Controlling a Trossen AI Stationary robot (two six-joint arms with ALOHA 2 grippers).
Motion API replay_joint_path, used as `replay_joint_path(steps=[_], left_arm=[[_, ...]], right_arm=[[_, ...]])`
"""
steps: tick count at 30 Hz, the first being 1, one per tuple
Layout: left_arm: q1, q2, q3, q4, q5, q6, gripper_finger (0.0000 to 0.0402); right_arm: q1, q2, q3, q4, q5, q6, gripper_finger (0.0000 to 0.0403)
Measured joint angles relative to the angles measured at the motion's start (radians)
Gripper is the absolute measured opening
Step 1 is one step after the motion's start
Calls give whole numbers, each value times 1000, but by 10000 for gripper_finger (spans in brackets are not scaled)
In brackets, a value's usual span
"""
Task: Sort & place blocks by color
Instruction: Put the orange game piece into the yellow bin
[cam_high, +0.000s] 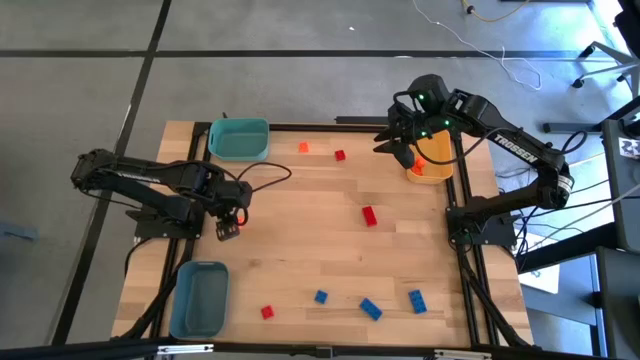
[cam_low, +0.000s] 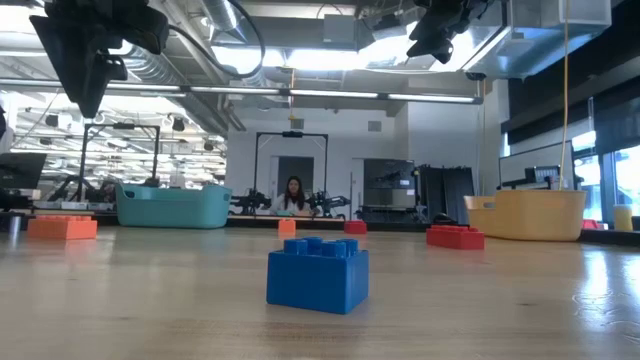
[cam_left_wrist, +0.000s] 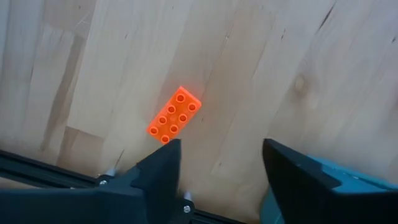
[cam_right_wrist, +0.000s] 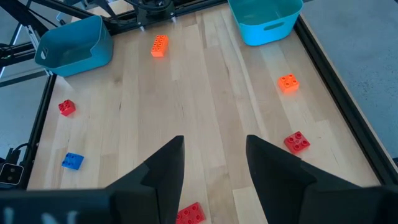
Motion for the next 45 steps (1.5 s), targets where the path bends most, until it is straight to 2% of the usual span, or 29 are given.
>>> replay_joint_path(steps=[3, 6, 8, 11, 15, 20, 26, 30, 33, 37, 42, 45], left_arm=[[0, 0, 0, 8, -1, 80, 269], [0, 0, 0, 3, -51, 313, 300], [-4, -1, -10, 1, -102, 401, 310], [-5, 0, -55, 23, -126, 431, 313], [0, 0, -139, 28, -101, 432, 313], [0, 0, -235, 154, -99, 432, 313], [3, 0, -238, 207, -71, 445, 313], [3, 0, -238, 211, 0, 309, 313], [3, 0, -238, 229, -23, 226, 313], [23, 1, -255, 239, -48, 38, 313], [64, 43, -281, 307, -51, -340, 313], [101, 48, -281, 313, -30, -665, 313]], right_arm=[[0, 0, 0, 0, 0, 0, 173], [0, 0, 0, 0, 0, 0, 173], [0, 0, 0, 0, 0, 0, 173], [0, 0, 0, 0, 1, 0, 173], [0, 0, 0, 0, 1, 0, 173], [0, 0, 0, 0, 1, 0, 173], [0, 0, 0, 0, 1, 0, 173], [0, 0, 0, 0, 1, 0, 173], [0, 0, 0, 0, 1, 0, 173], [0, 0, 0, 2, 1, 0, 173], [0, 0, 0, 3, 0, -1, 173], [0, 0, 0, 3, 0, -2, 173]])
